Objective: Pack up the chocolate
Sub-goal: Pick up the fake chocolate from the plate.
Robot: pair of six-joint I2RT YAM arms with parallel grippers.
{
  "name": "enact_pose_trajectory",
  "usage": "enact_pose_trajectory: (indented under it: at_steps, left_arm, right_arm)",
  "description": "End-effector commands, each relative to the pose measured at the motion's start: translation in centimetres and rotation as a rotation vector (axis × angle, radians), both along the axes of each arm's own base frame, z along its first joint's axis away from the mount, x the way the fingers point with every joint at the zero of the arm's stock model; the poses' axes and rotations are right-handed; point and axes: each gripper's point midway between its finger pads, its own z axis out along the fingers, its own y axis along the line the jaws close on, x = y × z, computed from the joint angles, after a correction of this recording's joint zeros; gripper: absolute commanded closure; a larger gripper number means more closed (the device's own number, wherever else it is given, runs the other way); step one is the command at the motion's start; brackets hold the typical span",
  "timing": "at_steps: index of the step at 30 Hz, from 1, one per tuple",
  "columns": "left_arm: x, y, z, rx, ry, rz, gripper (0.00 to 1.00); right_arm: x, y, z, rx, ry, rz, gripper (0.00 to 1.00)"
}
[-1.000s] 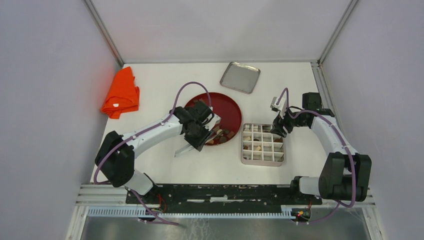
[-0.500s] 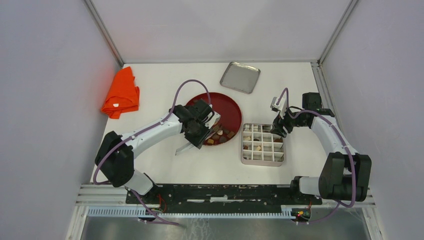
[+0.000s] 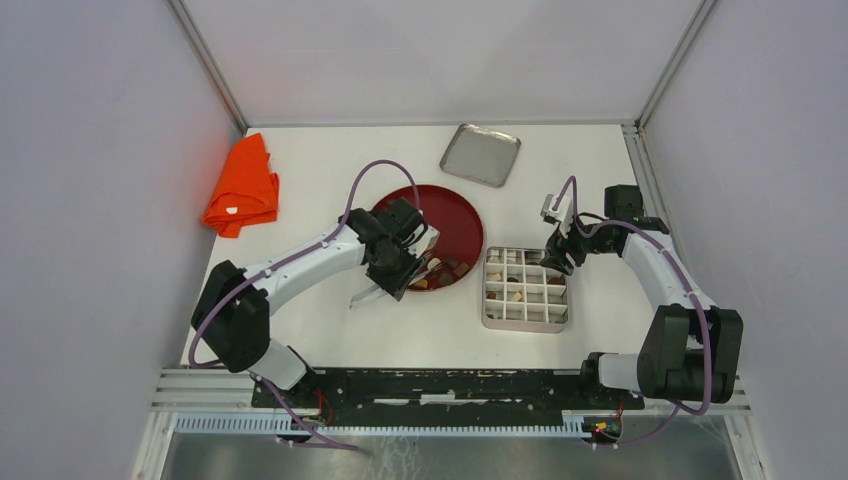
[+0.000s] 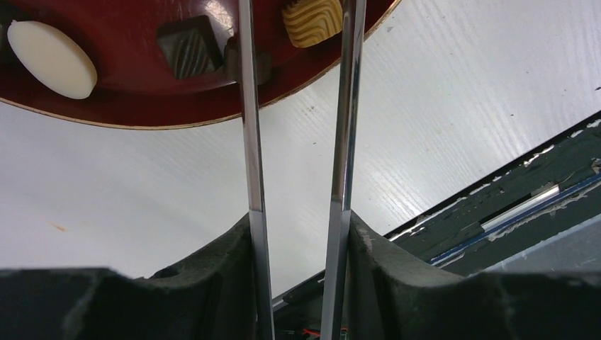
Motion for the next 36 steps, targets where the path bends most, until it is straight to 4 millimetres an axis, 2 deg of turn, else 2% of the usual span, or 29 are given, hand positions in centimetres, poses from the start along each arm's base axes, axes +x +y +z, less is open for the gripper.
enact_pose_trajectory:
  at_steps: [1, 7, 11, 15, 20, 22, 28, 36]
  left_arm:
    - [1.1, 0.0, 1.0, 0.004, -0.023, 0.087, 0.52]
    - [1.0, -0.7, 0.5, -0.015, 0.002, 0.091, 0.53]
    - [0.8, -0.9, 0.5, -0.023, 0.02, 0.084, 0.59]
    - [0.8, -0.9, 0.6, -0.026, 0.017, 0.088, 0.73]
    - [1.6, -1.4, 2.0, -0.053, -0.027, 0.112, 0.94]
    - [2.1, -1.7, 2.7, -0.074, -0.051, 0.123, 0.98]
    - [2.7, -3.1, 3.2, -0.14, -0.06, 0.136, 0.98]
    - [3.2, -3.5, 4.5, -0.215, -0.121, 0.185, 0.98]
  right_arm:
    - [0.3, 0.3, 1.1, 0.02, -0.033, 0.02, 0.34]
    - [0.3, 0.3, 1.2, 0.019, -0.035, 0.024, 0.34]
    - [0.3, 0.3, 1.2, 0.019, -0.038, 0.025, 0.34]
    - [0.2, 0.4, 1.2, 0.019, -0.038, 0.028, 0.34]
    - [0.3, 0.4, 1.3, 0.02, -0.041, 0.028, 0.34]
    - [0.2, 0.4, 1.3, 0.021, -0.041, 0.03, 0.34]
    - [0.1, 0.6, 1.7, 0.029, -0.052, 0.038, 0.34]
    - [0.0, 0.7, 1.7, 0.039, -0.047, 0.043, 0.34]
